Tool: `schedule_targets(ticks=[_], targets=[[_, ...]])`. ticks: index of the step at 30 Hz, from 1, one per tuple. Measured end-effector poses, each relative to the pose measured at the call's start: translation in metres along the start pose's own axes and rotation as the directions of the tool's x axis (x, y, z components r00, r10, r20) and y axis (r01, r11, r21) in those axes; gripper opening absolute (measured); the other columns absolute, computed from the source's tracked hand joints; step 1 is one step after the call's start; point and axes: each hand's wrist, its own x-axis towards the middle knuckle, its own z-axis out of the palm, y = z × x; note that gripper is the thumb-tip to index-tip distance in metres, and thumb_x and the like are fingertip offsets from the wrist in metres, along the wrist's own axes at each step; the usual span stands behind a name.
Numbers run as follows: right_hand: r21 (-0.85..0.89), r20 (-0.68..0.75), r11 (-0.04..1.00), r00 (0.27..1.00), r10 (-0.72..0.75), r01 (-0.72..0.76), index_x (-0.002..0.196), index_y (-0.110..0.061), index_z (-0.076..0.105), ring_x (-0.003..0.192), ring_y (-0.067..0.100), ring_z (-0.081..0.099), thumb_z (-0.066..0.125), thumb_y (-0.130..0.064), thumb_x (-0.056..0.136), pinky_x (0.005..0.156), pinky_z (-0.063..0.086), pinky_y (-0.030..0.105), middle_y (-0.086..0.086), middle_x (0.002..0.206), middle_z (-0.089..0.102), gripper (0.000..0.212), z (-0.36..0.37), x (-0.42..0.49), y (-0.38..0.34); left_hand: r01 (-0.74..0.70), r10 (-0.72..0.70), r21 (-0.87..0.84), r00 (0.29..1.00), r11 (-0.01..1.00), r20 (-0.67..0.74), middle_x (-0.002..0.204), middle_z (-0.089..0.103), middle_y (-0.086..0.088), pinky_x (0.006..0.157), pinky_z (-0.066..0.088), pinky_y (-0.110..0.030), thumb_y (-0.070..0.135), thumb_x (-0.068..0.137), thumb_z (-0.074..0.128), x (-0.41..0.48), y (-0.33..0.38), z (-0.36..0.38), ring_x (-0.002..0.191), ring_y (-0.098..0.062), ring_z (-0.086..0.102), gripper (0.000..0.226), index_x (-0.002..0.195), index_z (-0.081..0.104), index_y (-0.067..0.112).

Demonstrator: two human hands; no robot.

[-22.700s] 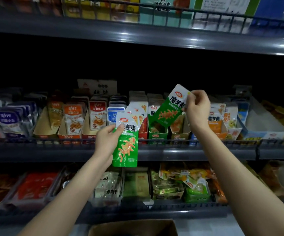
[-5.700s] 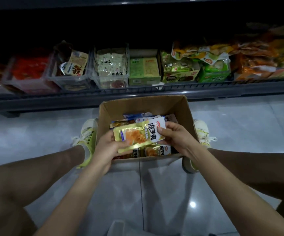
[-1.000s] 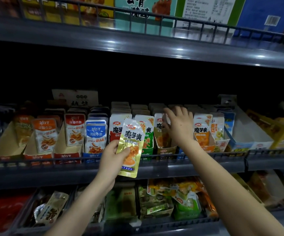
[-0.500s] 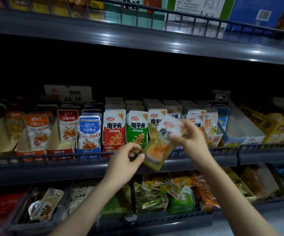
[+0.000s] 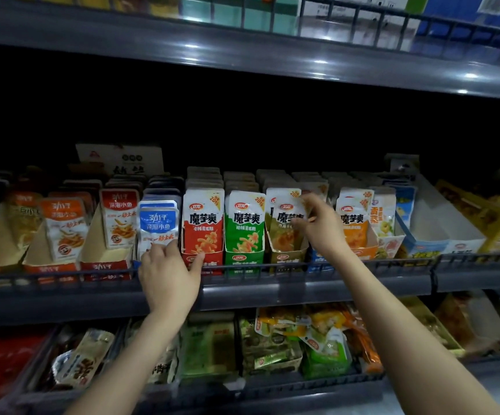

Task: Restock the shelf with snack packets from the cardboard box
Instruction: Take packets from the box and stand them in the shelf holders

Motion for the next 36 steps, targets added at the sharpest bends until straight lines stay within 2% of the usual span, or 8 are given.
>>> schedule_targets(ticks=[4, 7, 11, 16, 23, 29, 33, 36], targets=[[-0.242, -0.08, 0.966, 0.99, -0.118, 0.096, 0.137, -0.021, 0.048, 0.118, 0.03, 0.049, 0.071, -0.028, 0.084, 0.092, 0.041, 0.039, 0.009, 0.126, 0.057, 0.059, 0.007, 0.01, 0.007, -0.026, 0.023, -0.064, 0.999, 0.998, -0.047, 0.096, 0.06, -0.022, 0.075, 0.044, -0.045, 0.039, 0.083, 0.069, 0.0, -0.005, 0.004, 0.091, -0.04, 0.054, 0.05, 0.113, 0.064, 0.0], [-0.381, -0.089, 0.919, 0.986, -0.142, 0.098, 0.142, -0.017, 0.042, 0.116, 0.036, 0.051, 0.074, -0.033, 0.081, 0.092, 0.042, 0.044, 0.016, 0.126, 0.057, 0.071, 0.013, 0.014, 0.01, -0.035, 0.03, -0.071, 0.997, 0.997, -0.076, 0.094, 0.06, -0.022, 0.073, 0.044, -0.045, 0.039, 0.083, 0.068, -0.001, -0.006, 0.006, 0.089, -0.04, 0.055, 0.05, 0.114, 0.064, 0.0], [-0.381, -0.17, 0.92, 0.971, -0.169, 0.093, 0.139, -0.013, 0.046, 0.104, 0.037, 0.058, 0.077, -0.029, 0.079, 0.083, 0.048, 0.043, 0.018, 0.116, 0.062, 0.069, 0.013, 0.002, 0.011, -0.021, 0.017, -0.064, 0.998, 0.998, -0.055, 0.099, 0.06, -0.021, 0.077, 0.044, -0.044, 0.041, 0.085, 0.066, -0.002, -0.005, 0.003, 0.093, -0.039, 0.055, 0.05, 0.117, 0.063, 0.002], [-0.323, -0.179, 0.945, 0.977, -0.113, 0.05, 0.134, -0.011, 0.049, 0.103, 0.033, 0.058, 0.073, -0.027, 0.082, 0.078, 0.05, 0.041, 0.015, 0.123, 0.06, 0.059, -0.003, -0.048, 0.008, -0.043, 0.038, -0.141, 0.999, 0.989, -0.036, 0.102, 0.058, -0.02, 0.082, 0.044, -0.044, 0.03, 0.086, 0.066, -0.013, -0.006, -0.013, 0.098, -0.038, 0.054, 0.041, 0.117, 0.063, 0.002], [-0.256, -0.07, 0.966, 0.996, -0.053, 0.033, 0.129, -0.014, 0.053, 0.1, 0.025, 0.06, 0.073, -0.031, 0.082, 0.081, 0.049, 0.037, 0.005, 0.109, 0.064, 0.054, -0.015, -0.152, 0.002, -0.082, 0.081, -0.109, 0.997, 0.991, -0.014, 0.101, 0.059, -0.022, 0.08, 0.047, -0.046, 0.021, 0.081, 0.072, -0.081, -0.038, -0.041, 0.094, -0.04, 0.055, 0.036, 0.11, 0.066, 0.001], [-0.205, 0.13, 0.977, 0.991, -0.034, 0.06, 0.126, -0.015, 0.056, 0.096, 0.023, 0.059, 0.07, -0.031, 0.085, 0.077, 0.047, 0.034, 0.004, 0.104, 0.063, 0.046, 0.007, -0.234, -0.012, -0.014, 0.021, -0.052, 0.991, 0.999, 0.136, 0.103, 0.059, -0.02, 0.088, 0.043, -0.045, 0.019, 0.084, 0.068, -0.158, -0.096, -0.051, 0.103, -0.039, 0.053, 0.031, 0.111, 0.065, 0.003], [-0.139, 0.254, 0.99, 0.967, 0.0, 0.037, 0.124, -0.014, 0.058, 0.105, 0.021, 0.057, 0.068, -0.03, 0.087, 0.084, 0.046, 0.032, 0.003, 0.111, 0.063, 0.041, 0.037, -0.287, -0.011, 0.044, -0.043, 0.0, 0.974, 0.999, 0.223, 0.105, 0.059, -0.021, 0.083, 0.046, -0.046, 0.022, 0.086, 0.066, -0.213, -0.136, -0.043, 0.101, -0.041, 0.053, 0.03, 0.11, 0.065, 0.004], [-0.123, 0.352, 0.992, 0.933, 0.073, -0.031, 0.122, -0.015, 0.058, 0.105, 0.019, 0.056, 0.067, -0.03, 0.088, 0.082, 0.042, 0.027, 0.001, 0.108, 0.061, 0.038, 0.065, -0.328, -0.001, 0.049, -0.05, 0.013, 0.963, 0.999, 0.264, 0.093, 0.061, -0.023, 0.074, 0.049, -0.046, 0.016, 0.08, 0.073, -0.253, -0.165, -0.032, 0.087, -0.042, 0.057, 0.026, 0.101, 0.068, 0.001]])
